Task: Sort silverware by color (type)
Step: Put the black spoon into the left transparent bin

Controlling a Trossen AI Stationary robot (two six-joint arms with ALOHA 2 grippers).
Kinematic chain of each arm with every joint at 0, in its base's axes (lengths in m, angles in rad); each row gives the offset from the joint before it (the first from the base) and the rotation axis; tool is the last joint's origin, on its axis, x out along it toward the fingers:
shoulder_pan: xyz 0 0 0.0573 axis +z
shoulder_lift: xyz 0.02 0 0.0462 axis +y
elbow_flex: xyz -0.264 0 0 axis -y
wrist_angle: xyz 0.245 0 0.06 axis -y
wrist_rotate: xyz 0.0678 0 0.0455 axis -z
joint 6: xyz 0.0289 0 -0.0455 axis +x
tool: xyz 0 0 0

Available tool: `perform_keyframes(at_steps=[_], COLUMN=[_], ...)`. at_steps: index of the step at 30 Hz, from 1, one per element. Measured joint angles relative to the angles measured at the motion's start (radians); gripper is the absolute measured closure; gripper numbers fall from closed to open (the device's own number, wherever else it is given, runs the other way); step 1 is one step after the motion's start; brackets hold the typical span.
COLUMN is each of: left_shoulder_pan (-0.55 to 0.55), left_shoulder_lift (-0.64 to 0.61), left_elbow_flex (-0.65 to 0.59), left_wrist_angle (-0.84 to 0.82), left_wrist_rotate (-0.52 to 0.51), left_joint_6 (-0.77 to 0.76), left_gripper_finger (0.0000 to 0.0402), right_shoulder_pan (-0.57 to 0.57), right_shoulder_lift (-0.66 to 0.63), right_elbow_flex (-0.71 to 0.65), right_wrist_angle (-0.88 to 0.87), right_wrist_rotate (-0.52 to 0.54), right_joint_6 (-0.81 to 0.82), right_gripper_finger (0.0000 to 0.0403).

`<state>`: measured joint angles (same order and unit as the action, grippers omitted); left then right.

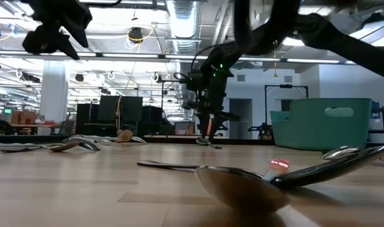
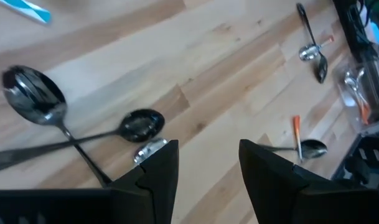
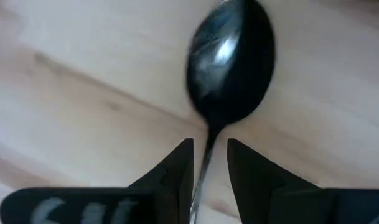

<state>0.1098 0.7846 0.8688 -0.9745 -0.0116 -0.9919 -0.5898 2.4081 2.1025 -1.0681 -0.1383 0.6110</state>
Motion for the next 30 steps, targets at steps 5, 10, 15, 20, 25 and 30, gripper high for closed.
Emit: perform_keyframes(at_steps=[5,10,15,20,25,30], left_shoulder_pan=[0.066,0.113,0.149,0.186,0.232,0.273], left_shoulder_lift=[0.000,0.000,0.000,0.000,0.001,0.001], left_elbow_flex=[0.000,0.000,0.000,0.000,0.000,0.001], left_wrist_angle=[0.000,0.000,0.000,0.001,0.021,0.068], left_wrist_rotate=[0.008,0.040,0.043,0.043,0.055,0.096], left_joint_6=[0.050,0.094,0.134,0.163,0.189,0.203], left_gripper_finger=[0.0246,0.0246,0.0246,0.0246,0.0246,0.0246], right_shoulder_pan=[-0.049,-0.091,-0.135,-0.155,-0.167,-0.162], right_shoulder_lift=[0.004,0.003,0.002,0.002,0.033,0.069], right_elbow_flex=[-0.001,-0.001,-0.001,-0.001,0.002,0.009], right_wrist_angle=[0.012,0.032,0.059,0.108,0.135,0.103], right_wrist_rotate=[-0.061,-0.056,-0.130,-0.157,-0.190,-0.207], right_joint_6=[0.019,-0.002,-0.106,-0.131,-0.137,-0.147], right_gripper_finger=[0.0283,0.0282,0.0268,0.0245,0.0236,0.0237])
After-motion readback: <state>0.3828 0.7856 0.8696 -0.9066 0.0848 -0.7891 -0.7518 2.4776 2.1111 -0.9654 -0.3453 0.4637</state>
